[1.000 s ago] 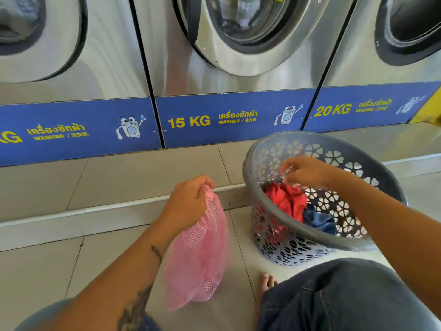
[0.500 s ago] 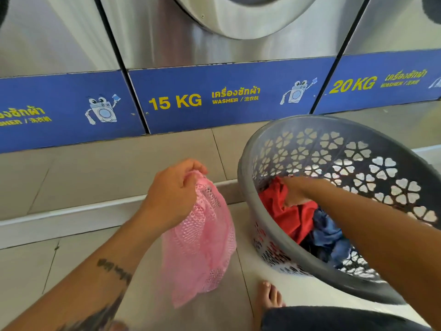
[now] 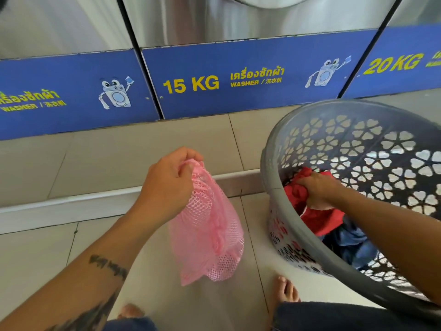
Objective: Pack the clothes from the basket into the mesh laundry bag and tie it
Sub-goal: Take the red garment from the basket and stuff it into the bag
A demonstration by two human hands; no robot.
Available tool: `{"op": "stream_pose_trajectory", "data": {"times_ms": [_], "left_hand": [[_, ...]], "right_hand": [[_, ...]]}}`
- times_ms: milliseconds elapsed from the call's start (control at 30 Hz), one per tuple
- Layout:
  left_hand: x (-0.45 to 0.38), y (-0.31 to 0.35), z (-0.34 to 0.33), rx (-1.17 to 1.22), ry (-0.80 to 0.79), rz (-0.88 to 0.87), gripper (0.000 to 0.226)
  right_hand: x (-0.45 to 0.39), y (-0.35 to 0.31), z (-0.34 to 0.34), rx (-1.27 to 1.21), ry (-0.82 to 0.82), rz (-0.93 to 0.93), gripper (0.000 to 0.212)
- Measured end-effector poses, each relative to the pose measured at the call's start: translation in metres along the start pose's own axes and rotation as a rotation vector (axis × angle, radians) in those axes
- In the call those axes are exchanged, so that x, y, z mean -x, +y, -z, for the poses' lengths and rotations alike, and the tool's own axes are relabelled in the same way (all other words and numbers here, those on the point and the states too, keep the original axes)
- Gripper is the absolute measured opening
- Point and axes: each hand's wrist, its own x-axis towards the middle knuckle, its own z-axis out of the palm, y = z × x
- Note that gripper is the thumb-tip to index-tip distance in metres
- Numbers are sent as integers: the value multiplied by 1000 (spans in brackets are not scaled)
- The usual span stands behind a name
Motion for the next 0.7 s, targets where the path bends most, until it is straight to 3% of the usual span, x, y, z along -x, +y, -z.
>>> {"op": "stream_pose_trajectory", "data": {"times_ms": [100, 267, 567, 700], "left_hand": [[4, 6, 4, -14, -7, -32, 24], [20, 9, 9, -130, -84, -134, 26], [70, 12, 22, 45, 56, -119, 27], [82, 13, 45, 157, 112, -68, 25]], "right_hand": [[47, -6, 33, -117, 110, -3, 65], [114, 6, 68, -448, 371, -24, 26], [222, -4, 117, -837, 830, -88, 31], [258, -42, 147, -1030, 1045, 69, 32]]}}
